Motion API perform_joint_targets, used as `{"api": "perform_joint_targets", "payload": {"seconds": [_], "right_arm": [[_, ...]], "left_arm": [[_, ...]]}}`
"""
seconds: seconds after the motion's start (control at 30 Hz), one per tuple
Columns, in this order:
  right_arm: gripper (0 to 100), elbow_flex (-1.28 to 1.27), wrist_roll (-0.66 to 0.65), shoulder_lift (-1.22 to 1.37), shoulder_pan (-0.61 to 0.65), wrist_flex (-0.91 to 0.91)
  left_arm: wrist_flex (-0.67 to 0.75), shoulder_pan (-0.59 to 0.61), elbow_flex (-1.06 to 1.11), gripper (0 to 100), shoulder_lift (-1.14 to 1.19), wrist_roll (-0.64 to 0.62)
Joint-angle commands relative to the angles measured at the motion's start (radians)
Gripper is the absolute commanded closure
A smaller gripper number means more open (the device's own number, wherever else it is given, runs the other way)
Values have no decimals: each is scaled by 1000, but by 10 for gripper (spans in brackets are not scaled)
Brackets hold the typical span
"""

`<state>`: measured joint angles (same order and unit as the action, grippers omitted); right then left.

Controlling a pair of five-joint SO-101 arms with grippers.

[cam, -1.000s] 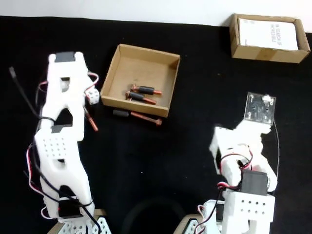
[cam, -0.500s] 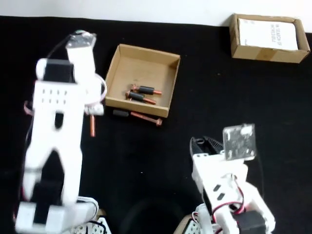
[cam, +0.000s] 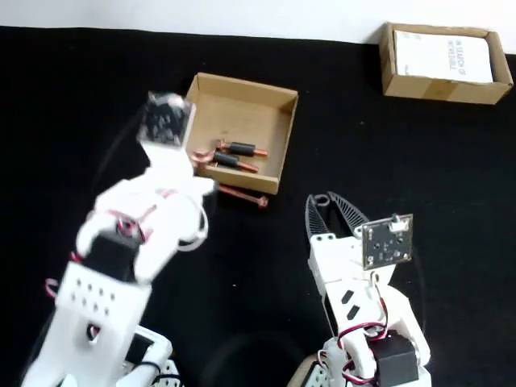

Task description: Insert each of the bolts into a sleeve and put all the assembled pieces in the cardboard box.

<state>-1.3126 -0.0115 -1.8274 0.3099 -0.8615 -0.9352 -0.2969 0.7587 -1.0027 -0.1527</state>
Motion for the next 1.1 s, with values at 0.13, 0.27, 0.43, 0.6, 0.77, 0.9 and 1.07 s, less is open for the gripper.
{"api": "perform_joint_targets", "payload": {"seconds": [0.13, 0.27, 0.43, 0.6, 0.77, 0.9, 1.07], "right_arm": [[992, -53, -9, -5, 54, 31], [992, -96, -9, -5, 102, 85], [992, -114, -9, -5, 104, 157], [992, -114, -9, -5, 104, 157], [992, -116, -9, -5, 102, 157], [992, -116, -9, -5, 99, 157], [992, -114, -9, -5, 99, 157]], "left_arm": [[408, -165, 137, 992, -177, -18], [422, -186, 67, 992, -125, -157], [422, -186, -42, 992, 27, -163], [422, -232, -133, 992, 151, -166], [422, -309, -163, 992, 209, -166], [407, -328, -159, 992, 219, -166], [342, -328, -159, 992, 220, -166]]}}
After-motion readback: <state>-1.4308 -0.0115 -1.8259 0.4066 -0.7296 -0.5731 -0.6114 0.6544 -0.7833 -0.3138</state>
